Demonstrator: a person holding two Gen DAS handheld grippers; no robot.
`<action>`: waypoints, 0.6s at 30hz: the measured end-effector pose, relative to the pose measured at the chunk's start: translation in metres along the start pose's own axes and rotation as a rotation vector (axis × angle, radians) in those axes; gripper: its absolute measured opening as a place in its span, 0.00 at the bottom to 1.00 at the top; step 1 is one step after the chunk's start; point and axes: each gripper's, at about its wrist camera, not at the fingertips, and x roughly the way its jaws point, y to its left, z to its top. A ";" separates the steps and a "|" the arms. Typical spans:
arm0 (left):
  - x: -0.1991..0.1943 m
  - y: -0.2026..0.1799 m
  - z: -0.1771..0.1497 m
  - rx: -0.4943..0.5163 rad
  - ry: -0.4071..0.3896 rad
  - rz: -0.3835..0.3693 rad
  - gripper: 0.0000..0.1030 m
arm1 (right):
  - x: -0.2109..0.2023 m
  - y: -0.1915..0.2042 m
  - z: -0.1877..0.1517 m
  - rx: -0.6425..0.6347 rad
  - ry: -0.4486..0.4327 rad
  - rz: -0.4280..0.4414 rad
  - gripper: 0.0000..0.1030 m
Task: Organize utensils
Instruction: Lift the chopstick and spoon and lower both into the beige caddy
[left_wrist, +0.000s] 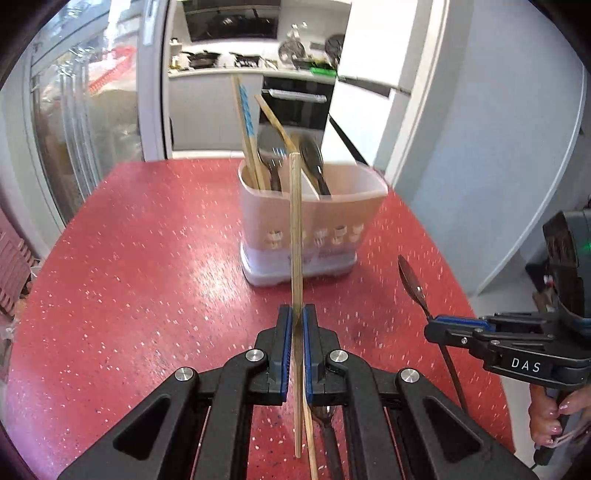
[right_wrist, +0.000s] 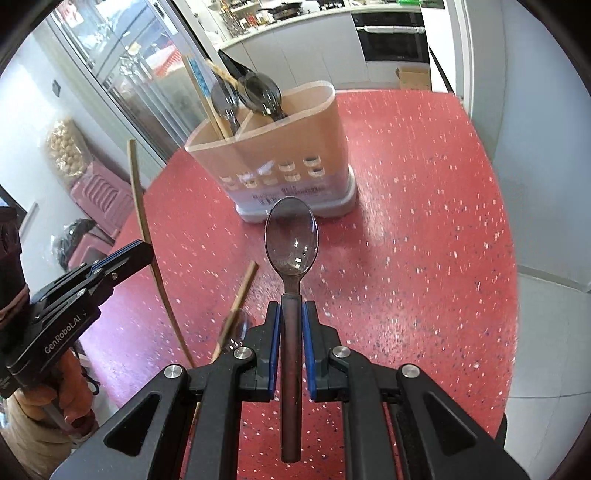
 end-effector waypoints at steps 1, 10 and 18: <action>-0.005 0.002 0.003 -0.015 -0.020 -0.002 0.33 | -0.004 0.001 0.003 -0.004 -0.012 0.004 0.12; -0.018 0.012 0.040 -0.098 -0.128 -0.020 0.33 | -0.033 0.006 0.048 -0.049 -0.125 0.008 0.12; -0.027 0.012 0.090 -0.106 -0.229 -0.047 0.33 | -0.045 0.015 0.102 -0.076 -0.216 0.036 0.12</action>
